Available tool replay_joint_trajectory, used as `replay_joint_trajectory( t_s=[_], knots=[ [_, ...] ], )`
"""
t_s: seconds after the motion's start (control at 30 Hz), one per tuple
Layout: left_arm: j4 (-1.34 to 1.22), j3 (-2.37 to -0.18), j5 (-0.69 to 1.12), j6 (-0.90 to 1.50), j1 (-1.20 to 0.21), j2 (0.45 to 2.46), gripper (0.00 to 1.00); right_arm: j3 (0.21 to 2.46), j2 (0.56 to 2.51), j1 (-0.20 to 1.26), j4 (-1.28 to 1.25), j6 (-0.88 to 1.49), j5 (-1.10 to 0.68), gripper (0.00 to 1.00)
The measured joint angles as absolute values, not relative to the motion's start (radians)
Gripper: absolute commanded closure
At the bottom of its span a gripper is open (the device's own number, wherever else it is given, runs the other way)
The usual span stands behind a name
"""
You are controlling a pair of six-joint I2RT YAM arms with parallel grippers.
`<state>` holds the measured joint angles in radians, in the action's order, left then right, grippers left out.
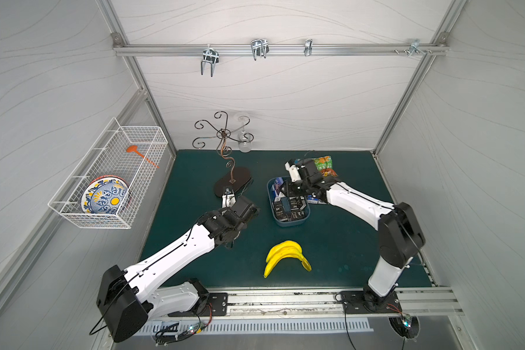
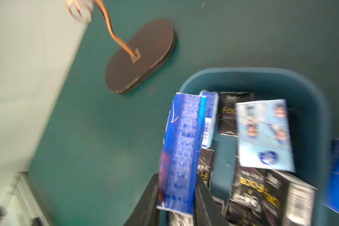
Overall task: Take the pocket tissues out of the storage box
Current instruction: Pick up the pocket tissues from the storage box, then place the pocket tissues at the center of the board.
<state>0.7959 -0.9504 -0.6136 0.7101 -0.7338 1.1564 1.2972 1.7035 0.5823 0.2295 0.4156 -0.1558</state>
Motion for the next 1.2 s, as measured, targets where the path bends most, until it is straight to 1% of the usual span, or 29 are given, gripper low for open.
replay_joint_trajectory(
  t_s=[0.1,0.17,0.33,0.43,0.6,0.7,0.77,0.8,0.83,0.87,1.1,1.2],
  knots=[
    [0.796,-0.950,-0.613,0.710,-0.734,1.156,0.59,1.205,1.633,0.444,0.176,0.444,-0.204,0.71],
    [0.796,-0.950,-0.611,0.710,-0.734,1.156,0.59,1.128,1.602,0.324,0.144,0.463,-0.232,0.71],
    [0.795,-0.951,-0.604,0.708,-0.734,1.161,0.59,0.963,1.587,0.044,0.109,0.502,-0.300,0.71],
    [0.794,-0.953,-0.596,0.707,-0.734,1.172,0.59,0.915,1.592,-0.052,0.104,0.512,-0.340,0.71],
    [0.792,-0.965,-0.587,0.707,-0.734,1.190,0.60,0.895,1.637,-0.075,0.070,0.509,-0.390,0.70],
    [0.786,-0.978,-0.587,0.706,-0.734,1.199,0.60,0.882,1.670,-0.075,0.055,0.506,-0.409,0.68],
    [0.785,-0.986,-0.586,0.703,-0.734,1.206,0.60,0.881,1.689,-0.076,0.052,0.504,-0.413,0.64],
    [0.783,-0.987,-0.586,0.703,-0.734,1.209,0.60,0.879,1.695,-0.076,0.053,0.500,-0.408,0.61],
    [0.780,-0.987,-0.586,0.702,-0.734,1.211,0.60,0.876,1.697,-0.077,0.056,0.498,-0.400,0.57],
    [0.779,-0.987,-0.586,0.701,-0.734,1.214,0.60,0.875,1.697,-0.078,0.060,0.496,-0.389,0.55],
    [0.779,-0.992,-0.586,0.693,-0.734,1.222,0.60,0.868,1.660,-0.085,0.115,0.469,-0.284,0.46],
    [0.778,-0.999,-0.586,0.691,-0.734,1.222,0.60,0.869,1.612,-0.086,0.139,0.462,-0.250,0.45]
  ],
)
